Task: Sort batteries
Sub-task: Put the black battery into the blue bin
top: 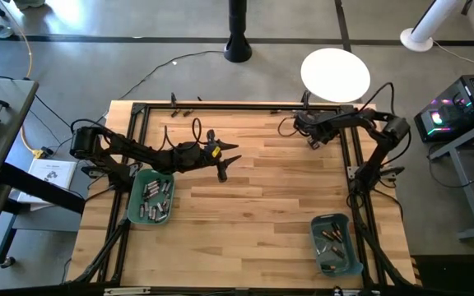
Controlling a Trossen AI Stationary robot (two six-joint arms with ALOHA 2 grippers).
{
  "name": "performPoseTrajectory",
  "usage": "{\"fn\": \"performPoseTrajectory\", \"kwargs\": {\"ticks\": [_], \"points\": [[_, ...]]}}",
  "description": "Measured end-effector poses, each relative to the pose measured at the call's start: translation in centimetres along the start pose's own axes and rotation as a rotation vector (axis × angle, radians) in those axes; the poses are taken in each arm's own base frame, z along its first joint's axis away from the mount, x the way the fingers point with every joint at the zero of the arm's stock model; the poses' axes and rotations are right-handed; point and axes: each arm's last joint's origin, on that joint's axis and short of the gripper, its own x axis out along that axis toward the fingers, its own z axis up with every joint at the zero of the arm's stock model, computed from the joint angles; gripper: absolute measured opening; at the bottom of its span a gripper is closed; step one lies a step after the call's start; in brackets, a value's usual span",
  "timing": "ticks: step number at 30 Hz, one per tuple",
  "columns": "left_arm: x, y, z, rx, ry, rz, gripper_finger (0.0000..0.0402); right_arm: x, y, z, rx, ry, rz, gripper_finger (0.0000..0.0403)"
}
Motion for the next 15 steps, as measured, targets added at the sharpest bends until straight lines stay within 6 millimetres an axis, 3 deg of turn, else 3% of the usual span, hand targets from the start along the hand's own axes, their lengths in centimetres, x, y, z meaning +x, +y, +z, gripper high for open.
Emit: {"fn": "performPoseTrajectory", "kwargs": {"ticks": [3,10,15], "points": [[0.0,0.0,0.0,-0.007,0.000,0.000,0.0167,-1.5,0.5,-0.9,-0.055,0.053,0.055,0.0000],[0.0,0.0,0.0,-0.008,-0.001,0.000,0.0167,-5.7,-0.4,-1.5,-0.108,0.055,0.135,0.0000],[0.0,0.0,0.0,-0.008,-0.001,0.001,0.0167,-6.1,-1.7,-1.4,-0.127,0.068,0.235,0.0019]]}}
